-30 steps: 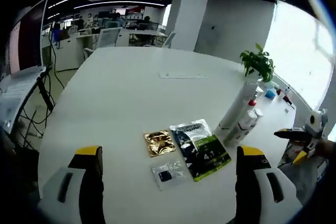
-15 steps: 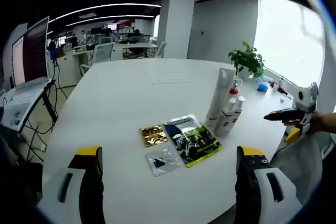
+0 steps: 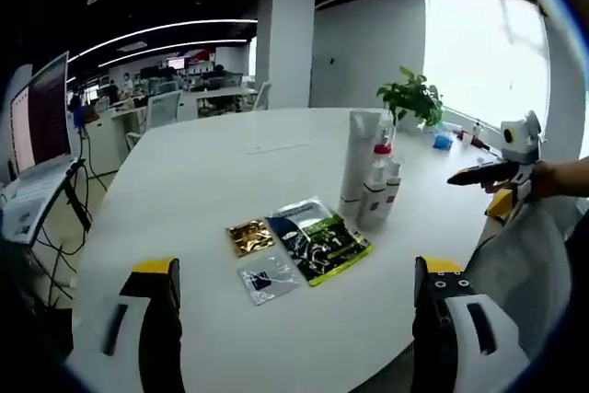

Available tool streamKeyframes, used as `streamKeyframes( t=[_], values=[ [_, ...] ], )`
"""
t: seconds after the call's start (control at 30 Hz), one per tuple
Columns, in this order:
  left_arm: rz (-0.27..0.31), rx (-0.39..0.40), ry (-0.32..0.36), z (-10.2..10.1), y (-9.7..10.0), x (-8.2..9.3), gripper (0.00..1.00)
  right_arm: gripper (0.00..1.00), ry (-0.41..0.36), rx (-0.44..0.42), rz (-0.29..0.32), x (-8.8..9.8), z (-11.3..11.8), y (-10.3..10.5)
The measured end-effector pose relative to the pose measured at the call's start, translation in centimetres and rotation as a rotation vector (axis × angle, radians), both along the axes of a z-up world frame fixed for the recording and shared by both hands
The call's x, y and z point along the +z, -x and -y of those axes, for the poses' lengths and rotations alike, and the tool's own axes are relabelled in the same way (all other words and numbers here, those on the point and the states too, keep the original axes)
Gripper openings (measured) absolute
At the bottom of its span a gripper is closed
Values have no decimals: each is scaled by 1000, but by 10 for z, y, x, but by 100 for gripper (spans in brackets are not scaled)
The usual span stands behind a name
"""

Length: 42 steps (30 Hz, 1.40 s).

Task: Arrange the skincare products in the storage area until every visible bottle or jar stands upright without overlapping.

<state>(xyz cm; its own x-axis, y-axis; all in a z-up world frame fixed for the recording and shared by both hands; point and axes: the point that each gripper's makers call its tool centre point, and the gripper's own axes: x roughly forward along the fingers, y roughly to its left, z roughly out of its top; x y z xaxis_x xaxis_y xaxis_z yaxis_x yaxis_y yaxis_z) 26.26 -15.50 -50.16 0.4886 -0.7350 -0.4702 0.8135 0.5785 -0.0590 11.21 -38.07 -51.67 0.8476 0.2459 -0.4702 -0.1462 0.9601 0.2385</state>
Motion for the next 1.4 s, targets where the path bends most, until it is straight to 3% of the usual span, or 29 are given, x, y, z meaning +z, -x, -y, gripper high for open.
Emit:
streamKeyframes(
  t=[0.43, 0.83, 1.4],
  values=[
    [30, 96, 33, -11, -10, 4, 97, 99, 40, -17, 1, -3, 3, -4],
    [30, 35, 3, -3, -4, -2, 98, 99, 37, -43, 27, 3, 6, -5],
    [4, 44, 8, -5, -6, -5, 98, 98, 50, -49, 9, 1, 6, -3]
  ],
)
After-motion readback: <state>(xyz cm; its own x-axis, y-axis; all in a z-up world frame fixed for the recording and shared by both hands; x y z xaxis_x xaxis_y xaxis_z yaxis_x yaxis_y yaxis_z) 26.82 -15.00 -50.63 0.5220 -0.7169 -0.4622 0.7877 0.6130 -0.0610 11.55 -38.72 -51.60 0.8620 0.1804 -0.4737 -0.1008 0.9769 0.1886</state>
